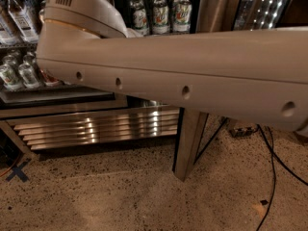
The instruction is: Open right fridge door
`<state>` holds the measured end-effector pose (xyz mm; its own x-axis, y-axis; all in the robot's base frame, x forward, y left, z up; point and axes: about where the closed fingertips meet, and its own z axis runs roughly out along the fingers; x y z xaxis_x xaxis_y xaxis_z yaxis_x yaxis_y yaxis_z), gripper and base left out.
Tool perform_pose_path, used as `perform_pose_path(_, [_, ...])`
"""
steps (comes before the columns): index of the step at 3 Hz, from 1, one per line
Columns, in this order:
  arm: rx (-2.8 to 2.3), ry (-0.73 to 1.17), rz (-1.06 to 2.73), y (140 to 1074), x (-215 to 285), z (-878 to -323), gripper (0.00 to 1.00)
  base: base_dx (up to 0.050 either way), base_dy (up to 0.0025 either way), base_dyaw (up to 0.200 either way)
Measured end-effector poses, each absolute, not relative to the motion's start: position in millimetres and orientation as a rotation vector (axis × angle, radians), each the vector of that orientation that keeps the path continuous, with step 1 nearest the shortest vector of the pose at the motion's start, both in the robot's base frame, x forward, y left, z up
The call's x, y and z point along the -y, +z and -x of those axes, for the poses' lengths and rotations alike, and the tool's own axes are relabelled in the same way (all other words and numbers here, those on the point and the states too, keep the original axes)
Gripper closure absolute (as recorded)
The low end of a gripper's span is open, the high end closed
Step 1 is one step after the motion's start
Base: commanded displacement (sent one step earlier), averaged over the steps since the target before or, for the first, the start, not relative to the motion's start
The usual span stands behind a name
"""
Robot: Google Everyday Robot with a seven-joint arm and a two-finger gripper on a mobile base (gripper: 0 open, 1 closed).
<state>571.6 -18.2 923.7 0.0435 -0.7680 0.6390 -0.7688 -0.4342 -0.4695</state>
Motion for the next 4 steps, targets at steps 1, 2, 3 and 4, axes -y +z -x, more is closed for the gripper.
perform_pose_path(1, [1.695,1.318,-2.3,933.5,41.7,-542.0,1.0,0.0,0.0,0.0])
perform_pose_path(2, [1.773,1.202,-2.366,943.1,64.0,-501.6,1.0,0.0,0.0,0.0])
perform_pose_path(3, [1.921,1.06,-2.489,955.5,78.8,-467.5,1.0,0.0,0.0,0.0])
perform_pose_path(4, [2.087,0.892,-2.638,964.4,72.2,-444.9,1.0,0.0,0.0,0.0])
